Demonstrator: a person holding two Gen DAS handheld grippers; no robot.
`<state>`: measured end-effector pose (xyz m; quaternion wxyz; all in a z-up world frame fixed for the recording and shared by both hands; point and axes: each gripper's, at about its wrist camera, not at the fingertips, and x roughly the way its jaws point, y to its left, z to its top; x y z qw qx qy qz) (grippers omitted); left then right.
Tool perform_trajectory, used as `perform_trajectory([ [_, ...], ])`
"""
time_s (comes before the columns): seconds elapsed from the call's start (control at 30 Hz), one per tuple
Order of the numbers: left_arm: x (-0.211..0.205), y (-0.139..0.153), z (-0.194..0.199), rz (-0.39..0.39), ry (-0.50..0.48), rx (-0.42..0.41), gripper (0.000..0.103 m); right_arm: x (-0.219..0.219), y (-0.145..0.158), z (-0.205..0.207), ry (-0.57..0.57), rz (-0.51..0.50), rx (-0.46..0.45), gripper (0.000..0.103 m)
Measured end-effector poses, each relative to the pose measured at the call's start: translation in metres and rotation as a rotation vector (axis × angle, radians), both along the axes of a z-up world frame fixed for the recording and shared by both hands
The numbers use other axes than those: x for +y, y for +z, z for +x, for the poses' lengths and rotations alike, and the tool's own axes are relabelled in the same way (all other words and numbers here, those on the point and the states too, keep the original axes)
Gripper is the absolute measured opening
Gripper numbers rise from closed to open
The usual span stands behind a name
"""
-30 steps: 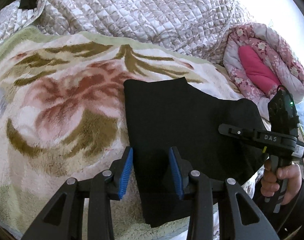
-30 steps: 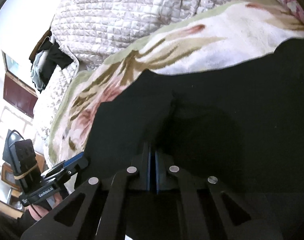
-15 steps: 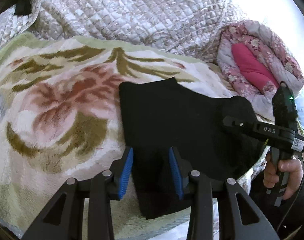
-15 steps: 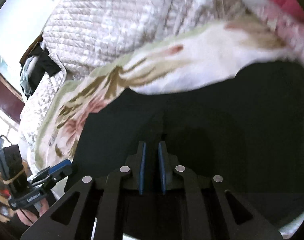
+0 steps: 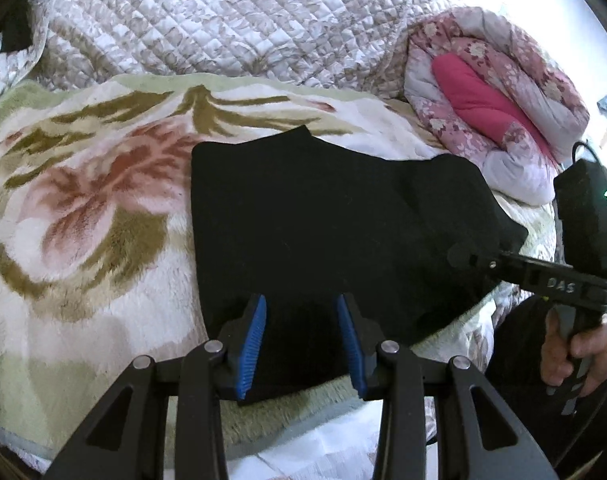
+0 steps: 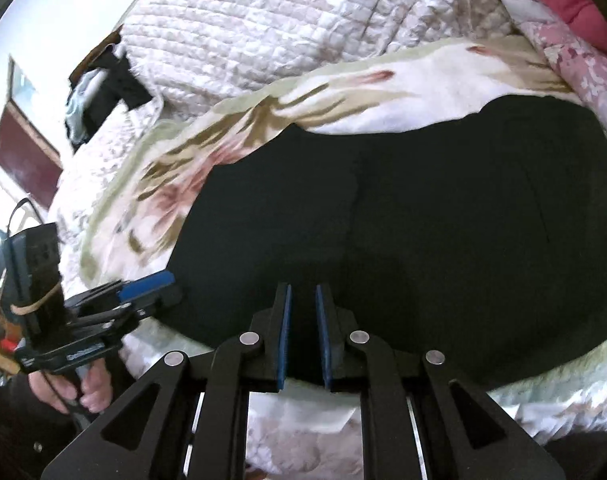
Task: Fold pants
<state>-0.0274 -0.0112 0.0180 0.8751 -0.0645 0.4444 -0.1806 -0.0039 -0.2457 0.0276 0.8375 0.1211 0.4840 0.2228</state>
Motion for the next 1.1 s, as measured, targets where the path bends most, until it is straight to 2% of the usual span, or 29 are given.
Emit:
perform_trajectory([
  [0.07, -0.004, -0.006, -0.003, 0.014, -0.007, 0.008, 0.04, -0.002, -0.013, 0.0, -0.017, -0.04, 0.038, 0.012],
  [0.13, -0.006, -0.007, -0.004, 0.026, -0.001, 0.001, 0.04, -0.011, -0.014, -0.002, -0.05, 0.014, 0.048, 0.012],
  [0.17, -0.007, -0.005, -0.005, 0.034, -0.004, -0.002, 0.04, -0.014, -0.011, -0.002, -0.062, 0.006, 0.046, 0.012],
  [0.23, -0.006, -0.002, -0.005, 0.034, -0.001, -0.002, 0.04, -0.022, -0.004, -0.004, -0.096, -0.027, 0.014, 0.02],
  [0.3, -0.005, 0.001, -0.006, 0.038, 0.014, -0.007, 0.04, -0.033, 0.0, -0.004, -0.132, -0.017, 0.007, 0.023],
  [0.43, -0.001, 0.01, -0.006, 0.041, 0.044, -0.044, 0.04, -0.049, 0.011, -0.005, -0.192, 0.0, -0.022, 0.023],
  [0.6, -0.001, 0.005, -0.002, 0.046, 0.052, -0.019, 0.04, -0.066, 0.021, -0.013, -0.263, 0.001, -0.043, 0.023],
  [0.67, -0.003, 0.003, -0.003, 0.048, 0.043, -0.009, 0.04, -0.082, 0.023, -0.015, -0.324, 0.022, -0.039, 0.031],
  [0.7, -0.004, 0.003, -0.004, 0.052, 0.038, -0.009, 0.04, -0.091, 0.024, -0.017, -0.355, 0.03, -0.037, 0.048],
  [0.73, -0.006, 0.003, -0.004, 0.054, 0.035, -0.011, 0.04, -0.1, 0.024, -0.017, -0.391, 0.039, -0.033, 0.06],
  [0.83, -0.01, 0.005, -0.004, 0.049, 0.024, -0.016, 0.04, -0.126, 0.029, -0.019, -0.506, 0.071, -0.027, 0.061],
  [0.97, -0.015, 0.007, -0.004, 0.051, 0.009, -0.022, 0.04, -0.145, 0.036, -0.025, -0.598, 0.101, -0.025, 0.061],
  [1.1, -0.017, 0.007, -0.004, 0.055, 0.001, -0.018, 0.04, -0.154, 0.033, -0.029, -0.685, 0.096, 0.029, 0.061],
])
